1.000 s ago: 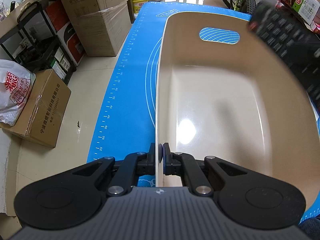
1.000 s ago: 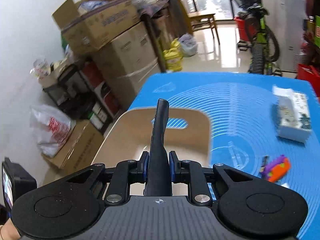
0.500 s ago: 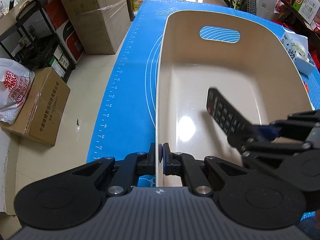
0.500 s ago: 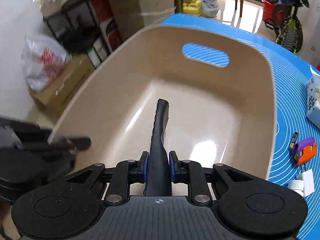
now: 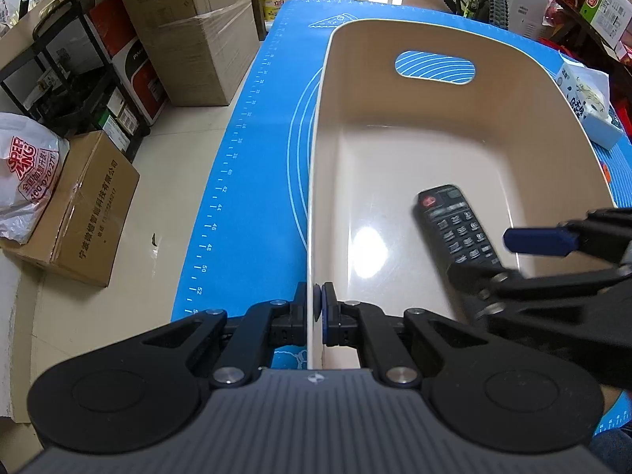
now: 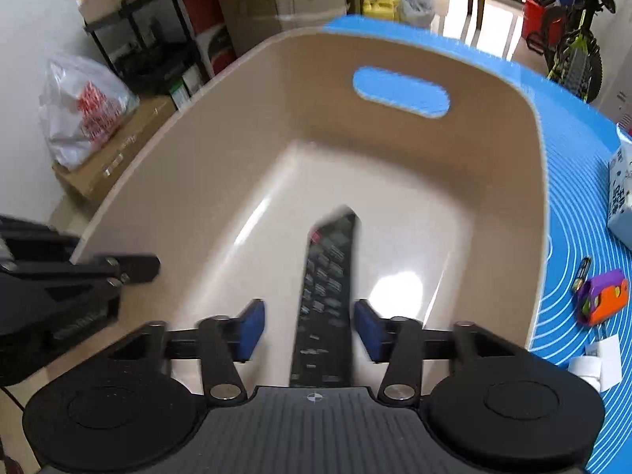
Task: Organize rigid objects
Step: 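Lower the remote into the beige basket and open the right gripper, then move the right gripper back to the white pill bottle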
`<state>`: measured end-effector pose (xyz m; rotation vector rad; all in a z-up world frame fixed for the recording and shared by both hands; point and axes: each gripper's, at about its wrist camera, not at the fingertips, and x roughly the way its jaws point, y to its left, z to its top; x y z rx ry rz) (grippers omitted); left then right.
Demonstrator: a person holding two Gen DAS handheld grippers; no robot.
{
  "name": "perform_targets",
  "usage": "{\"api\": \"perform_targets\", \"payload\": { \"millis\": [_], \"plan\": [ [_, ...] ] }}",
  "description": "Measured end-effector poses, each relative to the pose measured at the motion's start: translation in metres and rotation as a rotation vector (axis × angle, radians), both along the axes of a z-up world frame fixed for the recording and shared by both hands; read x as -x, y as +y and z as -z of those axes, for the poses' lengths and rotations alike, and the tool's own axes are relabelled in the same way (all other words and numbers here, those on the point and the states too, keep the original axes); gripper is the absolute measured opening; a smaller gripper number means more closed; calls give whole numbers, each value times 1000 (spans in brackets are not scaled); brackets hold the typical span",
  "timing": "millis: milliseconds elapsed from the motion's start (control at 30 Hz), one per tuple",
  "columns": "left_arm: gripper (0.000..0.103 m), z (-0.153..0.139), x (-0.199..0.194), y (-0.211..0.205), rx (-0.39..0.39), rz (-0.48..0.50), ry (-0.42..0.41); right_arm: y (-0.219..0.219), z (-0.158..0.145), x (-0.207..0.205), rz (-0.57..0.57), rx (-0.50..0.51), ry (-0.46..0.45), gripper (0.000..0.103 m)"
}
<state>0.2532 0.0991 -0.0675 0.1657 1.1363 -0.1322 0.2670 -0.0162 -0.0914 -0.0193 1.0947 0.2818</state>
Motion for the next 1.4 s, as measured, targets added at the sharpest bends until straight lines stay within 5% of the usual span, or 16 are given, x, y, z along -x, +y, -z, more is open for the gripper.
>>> {"api": "perform_targets", "payload": {
  "millis": [533,933,1400],
  "plan": [
    [7,-1,-1,-1,0,2,4,-88,-78,22,111,-81,-204,67],
    [7,0,-1,-1,-4,9,3,-174,-17,35,300,55,-57,67],
    [7,0,-1,-3,-10,12,3,-201,51,32,387,106,76,66]
  ]
}}
